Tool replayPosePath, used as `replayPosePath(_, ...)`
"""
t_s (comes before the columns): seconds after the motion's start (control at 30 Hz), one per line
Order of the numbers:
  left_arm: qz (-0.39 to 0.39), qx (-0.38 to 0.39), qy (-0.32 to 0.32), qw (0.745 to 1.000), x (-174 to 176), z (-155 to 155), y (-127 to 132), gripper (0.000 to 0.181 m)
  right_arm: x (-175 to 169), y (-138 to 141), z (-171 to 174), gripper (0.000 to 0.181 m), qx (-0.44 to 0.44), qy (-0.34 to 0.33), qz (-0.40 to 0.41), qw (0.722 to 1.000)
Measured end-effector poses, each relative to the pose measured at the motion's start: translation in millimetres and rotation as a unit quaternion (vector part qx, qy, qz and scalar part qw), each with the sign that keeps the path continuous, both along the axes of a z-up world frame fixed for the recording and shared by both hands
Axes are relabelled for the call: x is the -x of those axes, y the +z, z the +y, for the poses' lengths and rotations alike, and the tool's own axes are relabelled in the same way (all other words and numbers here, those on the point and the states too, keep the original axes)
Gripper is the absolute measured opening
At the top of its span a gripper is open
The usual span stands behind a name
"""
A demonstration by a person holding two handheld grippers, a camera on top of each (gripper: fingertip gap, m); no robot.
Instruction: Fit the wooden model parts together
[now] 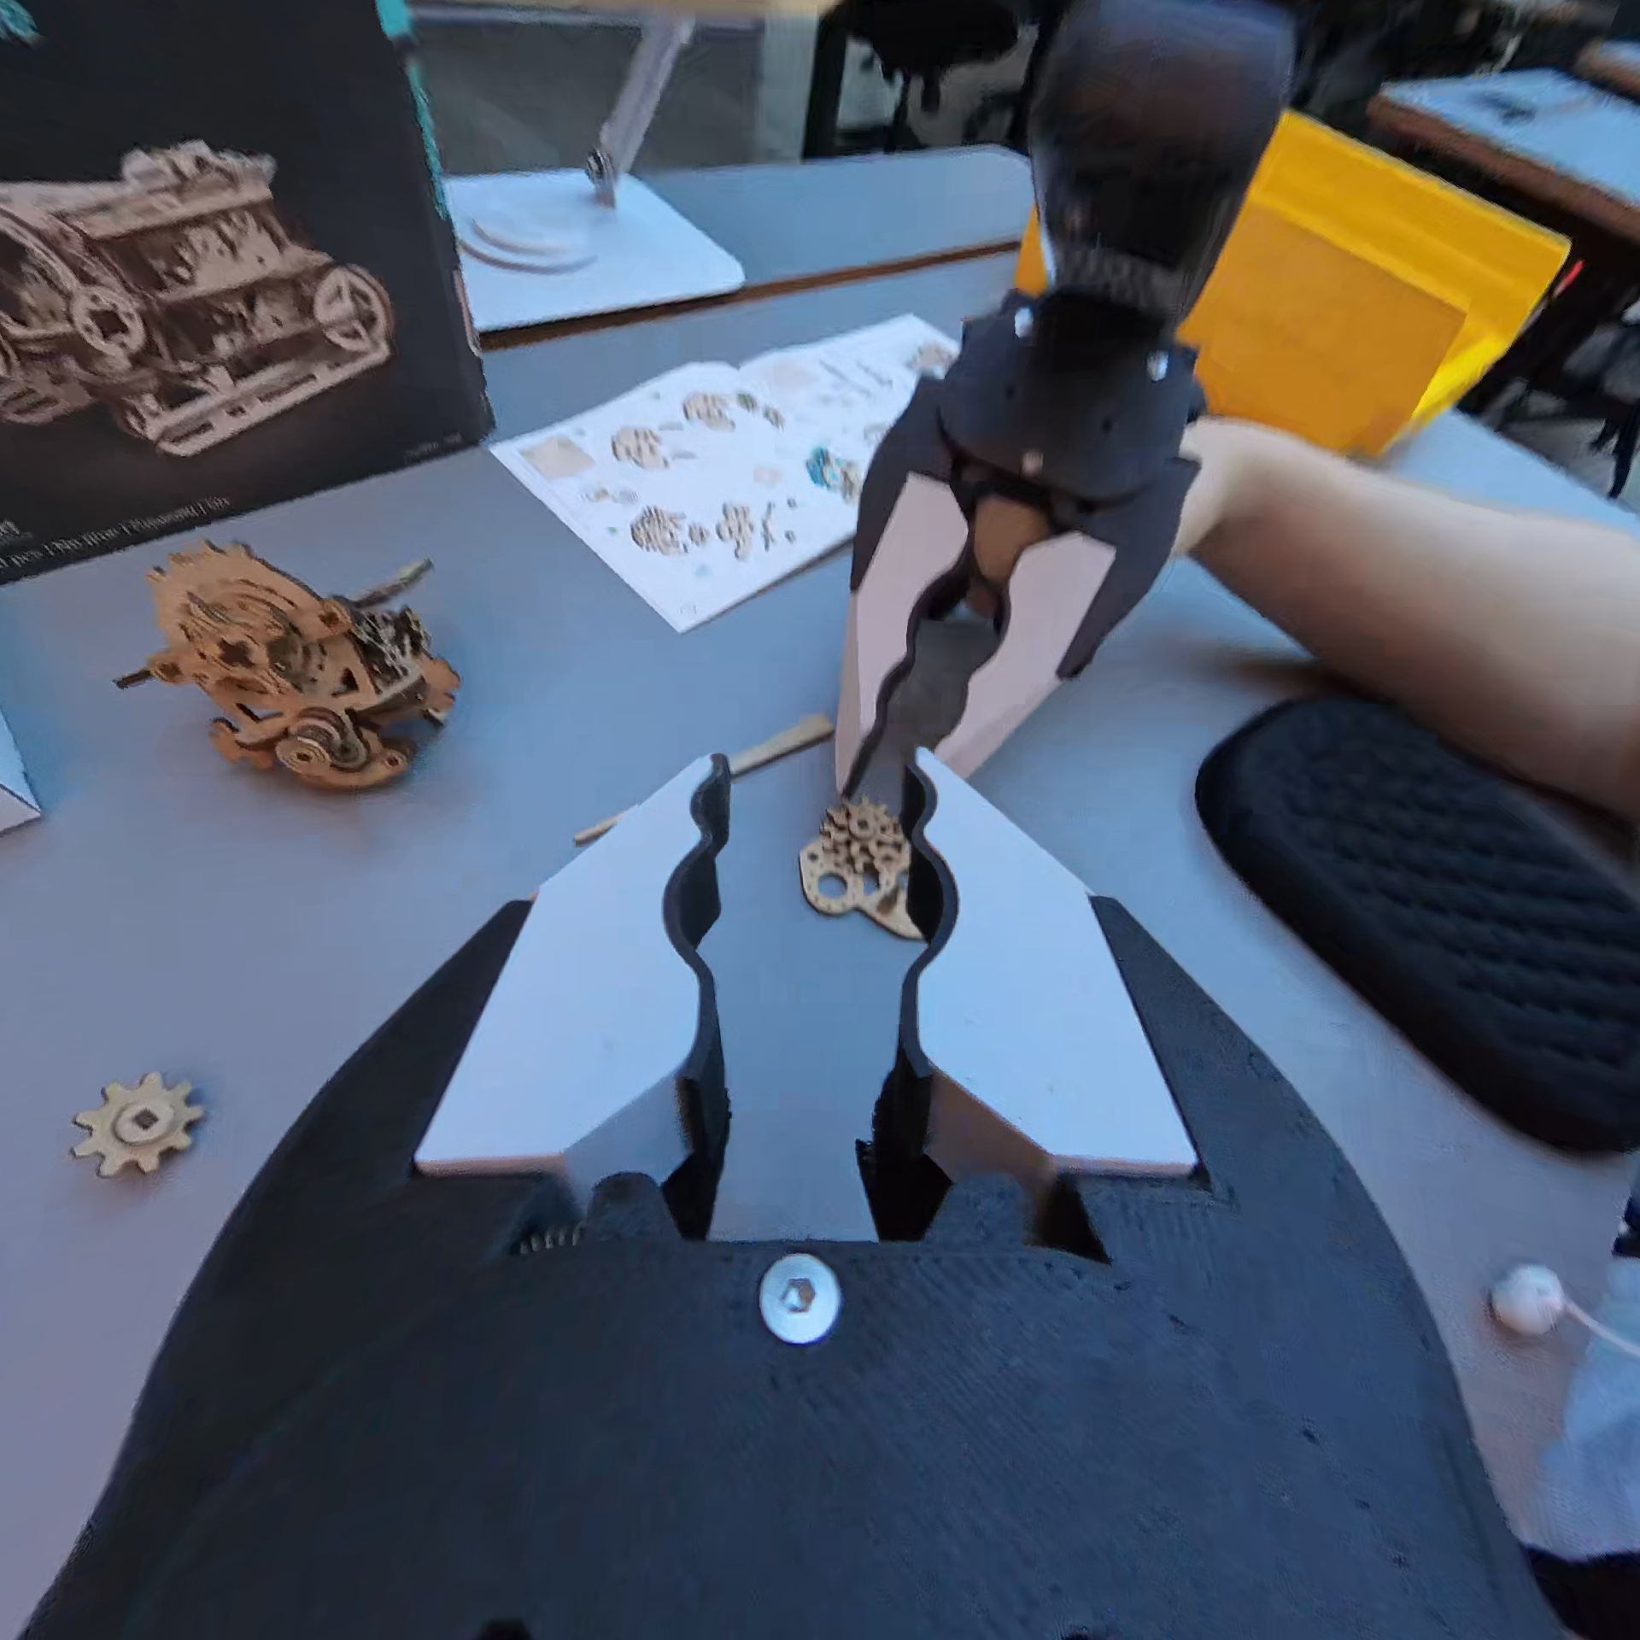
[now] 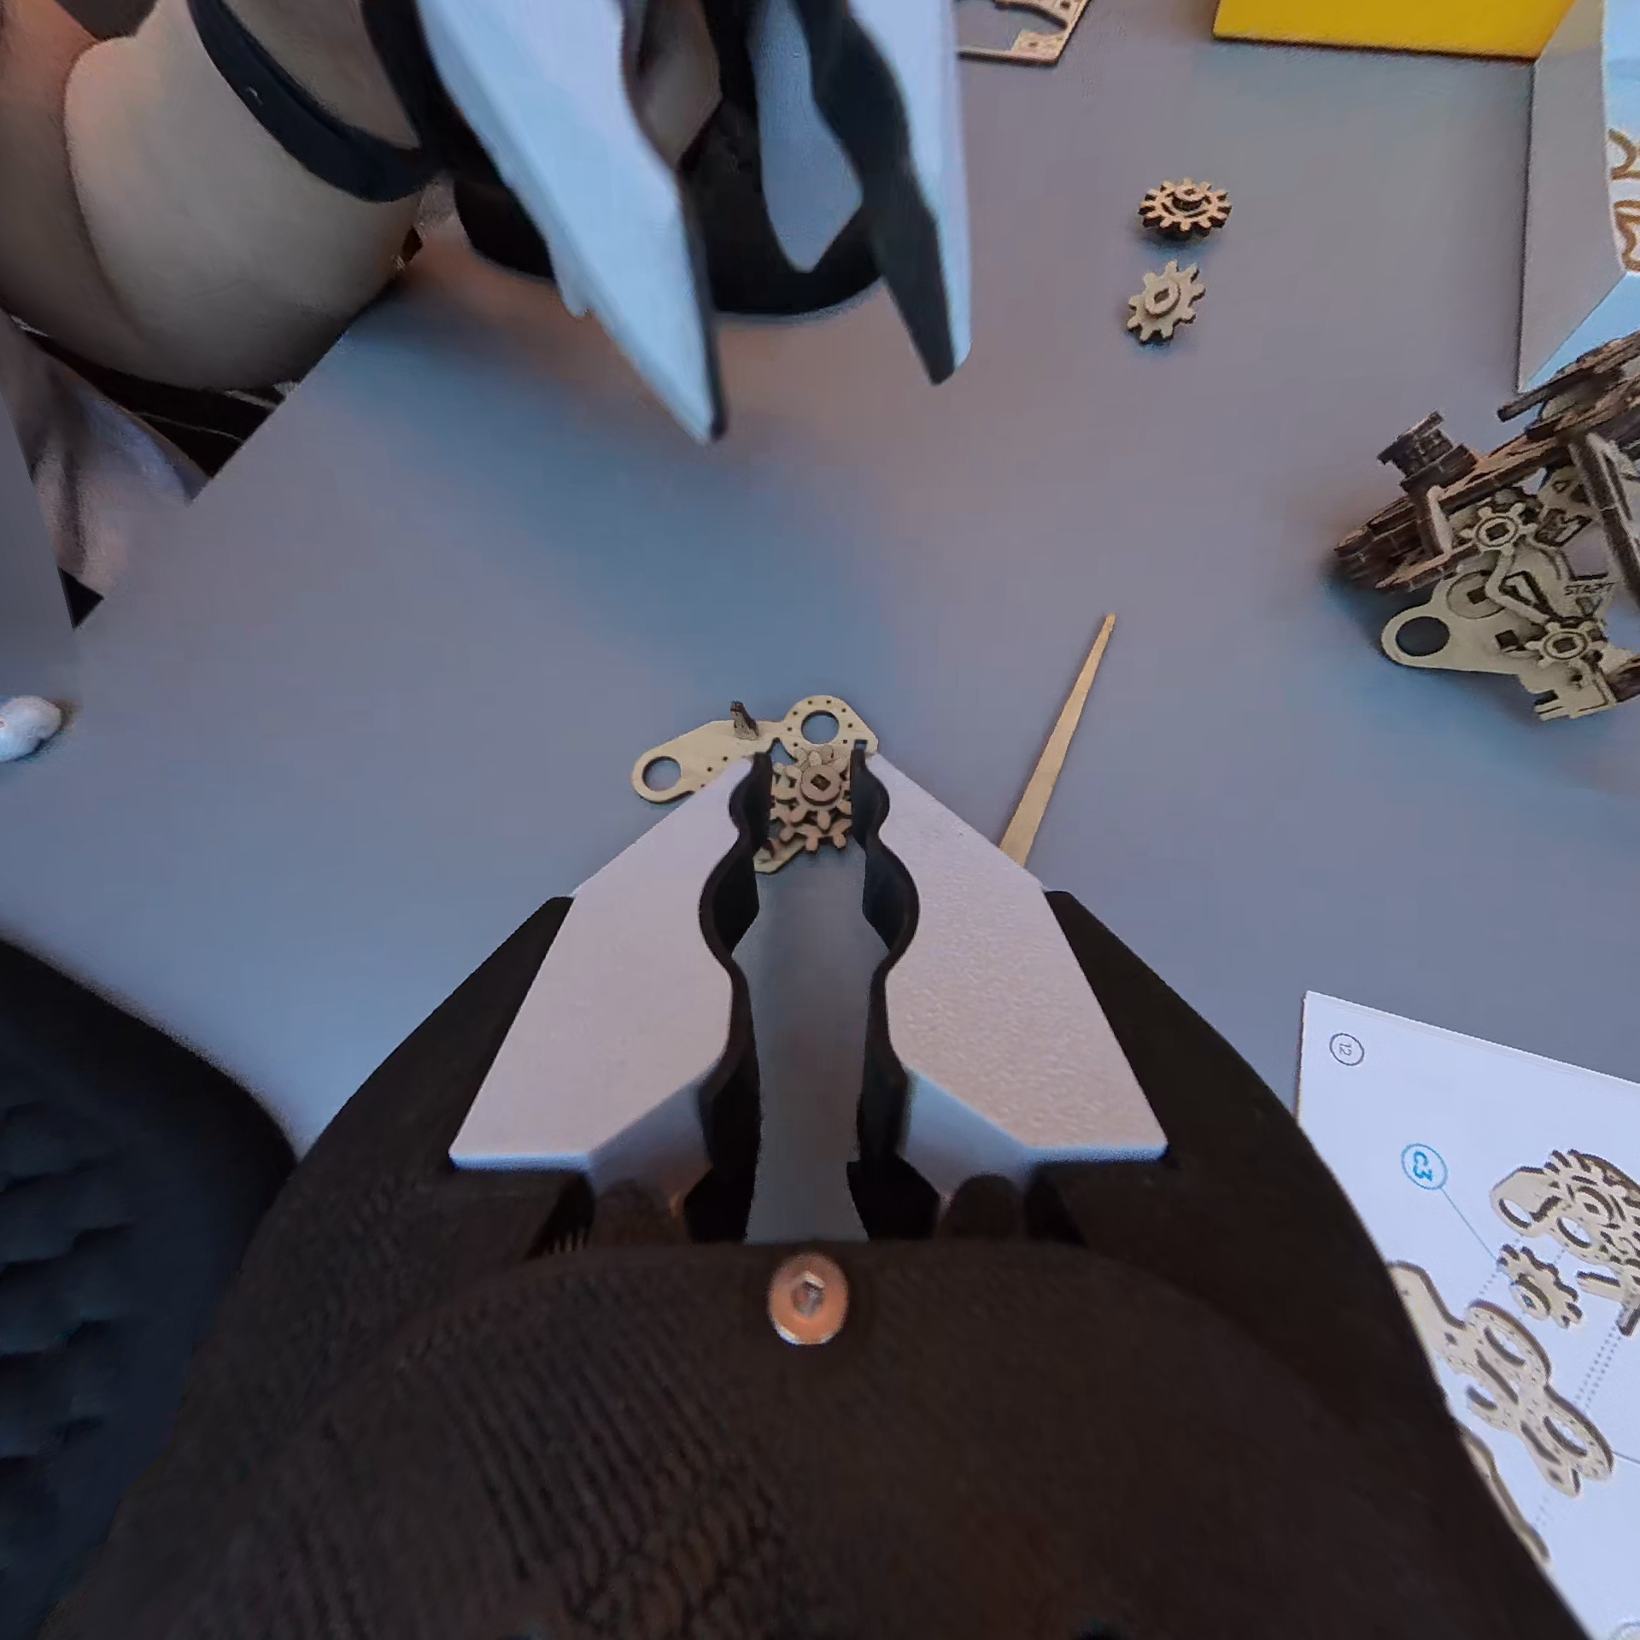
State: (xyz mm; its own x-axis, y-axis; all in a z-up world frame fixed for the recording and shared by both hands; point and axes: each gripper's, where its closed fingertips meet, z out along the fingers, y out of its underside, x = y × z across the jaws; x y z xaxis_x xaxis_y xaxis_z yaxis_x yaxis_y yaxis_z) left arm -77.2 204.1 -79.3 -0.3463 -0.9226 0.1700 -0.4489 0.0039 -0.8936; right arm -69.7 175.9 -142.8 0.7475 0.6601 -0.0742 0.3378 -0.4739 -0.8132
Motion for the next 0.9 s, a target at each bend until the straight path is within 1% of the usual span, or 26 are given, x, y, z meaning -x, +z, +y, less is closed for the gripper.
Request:
replayPosePath(0.07,0.020,-0.042,-0.017,0.999,12.4,-8.1,-18.1,0.049,-2.8,2.8,-0.3,0.018,0.011,-0.016,-0.004,1.000)
replayPosePath(0.2,0.029,-0.104,-0.035,0.994,20.9,-24.6,-45.9,0.054,-6.8,-3.9,-2.6,0.019,0.036,-0.022,-0.053,0.998)
replayPosePath(0.3,0.053,-0.111,-0.049,0.991,19.2,-34.3,-64.7,0.055,-6.0,-3.9,-1.0,0.014,0.036,-0.028,-0.065,0.997)
replayPosePath(0.53,0.056,-0.128,-0.037,0.990,8.1,-35.1,-74.0,0.054,-9.0,-6.5,-0.3,0.008,0.040,-0.028,-0.053,0.997)
replayPosePath(0.63,0.058,-0.128,-0.034,0.989,6.0,-33.9,-77.6,0.054,-4.2,-11.5,-1.5,0.007,0.050,-0.010,-0.046,0.998)
replayPosePath(0.77,0.065,-0.124,-0.036,0.989,5.1,-33.2,-80.1,0.053,-3.5,-13.9,-2.0,0.007,0.057,-0.004,-0.043,0.997)
replayPosePath(0.9,0.078,-0.129,-0.041,0.988,5.3,-34.0,-84.8,0.051,-3.5,-14.3,-2.3,0.007,0.043,0.005,-0.069,0.997)
